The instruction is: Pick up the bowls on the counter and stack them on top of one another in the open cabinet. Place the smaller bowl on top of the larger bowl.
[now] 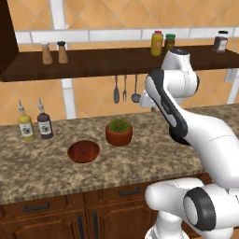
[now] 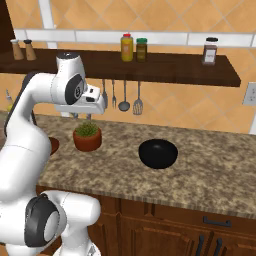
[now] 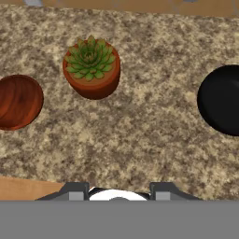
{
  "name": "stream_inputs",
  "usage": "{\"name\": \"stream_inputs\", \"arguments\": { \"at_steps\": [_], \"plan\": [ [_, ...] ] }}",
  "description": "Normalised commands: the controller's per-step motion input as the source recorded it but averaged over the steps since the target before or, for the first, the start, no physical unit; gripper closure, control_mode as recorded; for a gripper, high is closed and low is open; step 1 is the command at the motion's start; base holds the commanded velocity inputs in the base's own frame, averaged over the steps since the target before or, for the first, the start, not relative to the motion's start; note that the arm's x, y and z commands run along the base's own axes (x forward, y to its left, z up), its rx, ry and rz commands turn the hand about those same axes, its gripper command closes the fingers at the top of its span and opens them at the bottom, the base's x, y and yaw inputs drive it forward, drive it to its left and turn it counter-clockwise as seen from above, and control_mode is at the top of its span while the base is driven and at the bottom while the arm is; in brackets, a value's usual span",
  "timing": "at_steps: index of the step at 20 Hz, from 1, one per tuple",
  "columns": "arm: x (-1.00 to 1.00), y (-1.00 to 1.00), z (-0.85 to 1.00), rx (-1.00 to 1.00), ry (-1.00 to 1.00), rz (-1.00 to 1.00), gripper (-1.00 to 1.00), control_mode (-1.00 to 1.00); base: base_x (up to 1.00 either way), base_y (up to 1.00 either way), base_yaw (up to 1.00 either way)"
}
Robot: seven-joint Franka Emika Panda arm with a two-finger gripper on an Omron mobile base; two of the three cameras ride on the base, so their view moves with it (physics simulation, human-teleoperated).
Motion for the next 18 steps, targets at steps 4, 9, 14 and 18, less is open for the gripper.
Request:
{"name": "stream_inputs", "arguments": {
  "at_steps": [4, 9, 14, 18],
  "plan": [
    [-0.35, 0.03, -0.05, 0.01, 0.0, 0.0, -1.0, -1.0, 0.0, 0.0, 0.0],
    [-0.8, 0.27, -0.18, 0.03, 0.0, 0.0, -1.0, -1.0, 0.0, 0.0, 0.0],
    [-0.36, 0.59, -0.32, 0.0, 0.02, -0.01, -1.0, -1.0, 0.0, 0.0, 0.0],
    [0.01, 0.67, -0.36, 0.0, 0.07, -0.07, -1.0, -1.0, 0.0, 0.0, 0.0]
  ]
}}
